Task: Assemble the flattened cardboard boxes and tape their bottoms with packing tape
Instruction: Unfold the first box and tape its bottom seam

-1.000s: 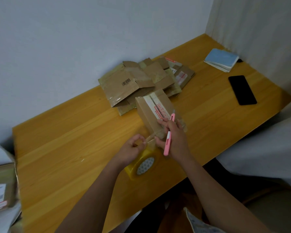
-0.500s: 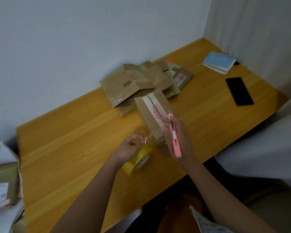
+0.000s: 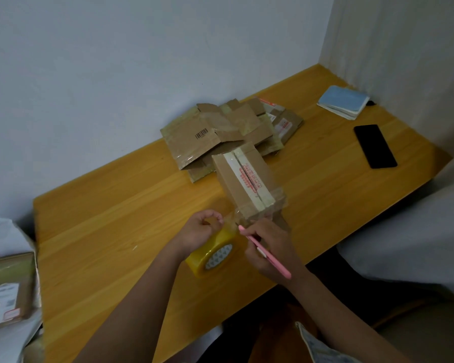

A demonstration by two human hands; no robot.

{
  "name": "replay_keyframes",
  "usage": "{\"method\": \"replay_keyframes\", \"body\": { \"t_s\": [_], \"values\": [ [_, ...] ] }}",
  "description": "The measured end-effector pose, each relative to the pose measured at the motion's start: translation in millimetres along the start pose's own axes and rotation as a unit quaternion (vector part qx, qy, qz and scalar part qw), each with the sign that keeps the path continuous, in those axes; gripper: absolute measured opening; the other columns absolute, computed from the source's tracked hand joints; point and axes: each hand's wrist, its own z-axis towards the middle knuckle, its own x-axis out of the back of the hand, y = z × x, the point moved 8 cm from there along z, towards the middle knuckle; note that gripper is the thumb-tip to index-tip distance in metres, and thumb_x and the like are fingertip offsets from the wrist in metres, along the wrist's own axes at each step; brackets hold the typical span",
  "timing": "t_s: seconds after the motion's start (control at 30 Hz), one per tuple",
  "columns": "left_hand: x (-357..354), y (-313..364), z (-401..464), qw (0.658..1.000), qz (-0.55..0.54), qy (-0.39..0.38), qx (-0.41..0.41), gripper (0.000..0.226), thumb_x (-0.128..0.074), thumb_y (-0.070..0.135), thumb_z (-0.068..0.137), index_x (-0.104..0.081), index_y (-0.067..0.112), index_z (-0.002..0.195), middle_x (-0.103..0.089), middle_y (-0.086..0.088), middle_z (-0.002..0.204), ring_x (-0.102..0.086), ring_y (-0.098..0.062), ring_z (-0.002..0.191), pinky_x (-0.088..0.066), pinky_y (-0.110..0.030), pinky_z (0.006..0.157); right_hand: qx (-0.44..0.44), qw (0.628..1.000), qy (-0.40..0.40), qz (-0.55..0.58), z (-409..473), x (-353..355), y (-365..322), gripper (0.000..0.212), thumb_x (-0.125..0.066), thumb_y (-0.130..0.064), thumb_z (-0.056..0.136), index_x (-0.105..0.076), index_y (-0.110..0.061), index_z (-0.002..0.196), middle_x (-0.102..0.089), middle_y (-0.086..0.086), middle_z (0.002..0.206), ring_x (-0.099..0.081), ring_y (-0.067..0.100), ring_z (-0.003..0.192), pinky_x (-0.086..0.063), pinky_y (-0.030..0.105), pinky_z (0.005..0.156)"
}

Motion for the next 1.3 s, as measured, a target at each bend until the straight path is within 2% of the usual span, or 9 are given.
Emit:
{"method": "replay_keyframes", "body": {
  "t_s": [0.17,0.27,0.43,0.53,0.67,0.97,1.1,1.2,1.3],
  "values": [
    [1,2,0,1.000,-0.001,0.006,-0.002,0.011,-0.058,0.016,0.096,-0.061,0.016,0.085,-0.054,-0.007,0.077,-0.044,-0.020,0.069,-0.041,-0.022,0.059,0.032,0.994,-0.057,-0.082,10,-18,-1,0.023,-0.051,-0.013,0.079,-0.063,-0.006,0.098,-0.060,0.002,0.088,-0.038,0.000,0.085,-0.037,0.014,0.074],
    [1,1,-1,1.000,-0.003,0.009,0.000,0.011,-0.057,0.015,0.096,-0.061,0.016,0.086,-0.055,-0.008,0.076,-0.045,-0.022,0.068,-0.041,-0.024,0.059,0.002,0.993,-0.092,-0.074,7,-24,12,0.022,-0.048,-0.018,0.075,-0.061,-0.006,0.088,-0.056,0.003,0.078,-0.036,0.004,0.075,-0.041,0.024,0.062],
    [5,2,-2,1.000,-0.005,0.012,-0.001,0.011,-0.056,0.016,0.097,-0.062,0.015,0.088,-0.056,-0.002,0.073,-0.046,-0.022,0.070,-0.043,-0.021,0.055,0.033,0.996,0.012,-0.082,1,6,4,0.007,-0.054,-0.016,0.077,-0.056,-0.014,0.084,-0.049,-0.008,0.073,-0.037,0.004,0.066,-0.044,0.025,0.052],
    [3,3,-1,1.000,-0.002,0.007,-0.003,0.011,-0.057,0.017,0.097,-0.061,0.015,0.087,-0.054,-0.008,0.074,-0.044,-0.023,0.068,-0.040,-0.024,0.055,0.029,0.990,0.067,-0.121,13,12,-2,0.018,-0.048,-0.021,0.093,-0.063,-0.015,0.101,-0.064,-0.001,0.085,-0.053,0.009,0.080,-0.051,0.019,0.066],
    [0,5,-1,1.000,0.011,-0.001,-0.011,0.010,-0.056,0.015,0.097,-0.063,0.008,0.095,-0.056,-0.006,0.076,-0.047,-0.023,0.069,-0.042,-0.026,0.059,-0.108,0.982,-0.017,-0.154,41,-10,27,0.032,-0.049,-0.038,0.096,-0.062,-0.013,0.111,-0.062,0.009,0.126,-0.056,0.024,0.121,-0.053,0.041,0.095],
    [1,-21,4,0.968,0.242,-0.072,-0.005,0.018,-0.056,0.018,0.094,-0.061,0.027,0.080,-0.060,0.006,0.099,-0.056,-0.016,0.093,-0.046,-0.033,0.084,-0.151,0.980,-0.006,-0.133,43,-10,45,0.038,-0.070,-0.021,0.087,-0.056,-0.012,0.121,-0.062,0.004,0.118,-0.060,0.018,0.106,-0.057,0.043,0.088],
    [25,-40,-8,0.985,0.163,-0.048,0.003,0.022,-0.056,0.012,0.096,-0.060,0.023,0.078,-0.059,0.008,0.091,-0.052,-0.013,0.084,-0.042,-0.027,0.079,-0.105,0.983,0.022,-0.151,43,-7,25,0.032,-0.069,-0.033,0.084,-0.058,-0.014,0.107,-0.060,0.007,0.126,-0.055,0.022,0.121,-0.049,0.044,0.102],
    [41,-42,-19,0.997,0.073,-0.021,0.001,0.015,-0.056,0.012,0.097,-0.061,0.017,0.083,-0.059,0.006,0.086,-0.049,-0.015,0.077,-0.042,-0.025,0.071,-0.020,0.986,0.049,-0.156,41,-20,-12,0.024,-0.064,-0.036,0.087,-0.063,-0.014,0.097,-0.069,0.005,0.100,-0.064,0.013,0.091,-0.054,0.023,0.083],
    [46,-42,-26,0.999,0.047,-0.006,-0.002,0.009,-0.055,0.013,0.098,-0.062,0.009,0.093,-0.055,-0.003,0.079,-0.046,-0.017,0.071,-0.041,-0.026,0.064,-0.093,0.992,-0.083,-0.005,37,-68,-13,0.019,-0.053,-0.035,0.098,-0.058,-0.018,0.094,-0.060,-0.003,0.073,-0.055,0.003,0.060,-0.048,0.021,0.054]
  ]
}}
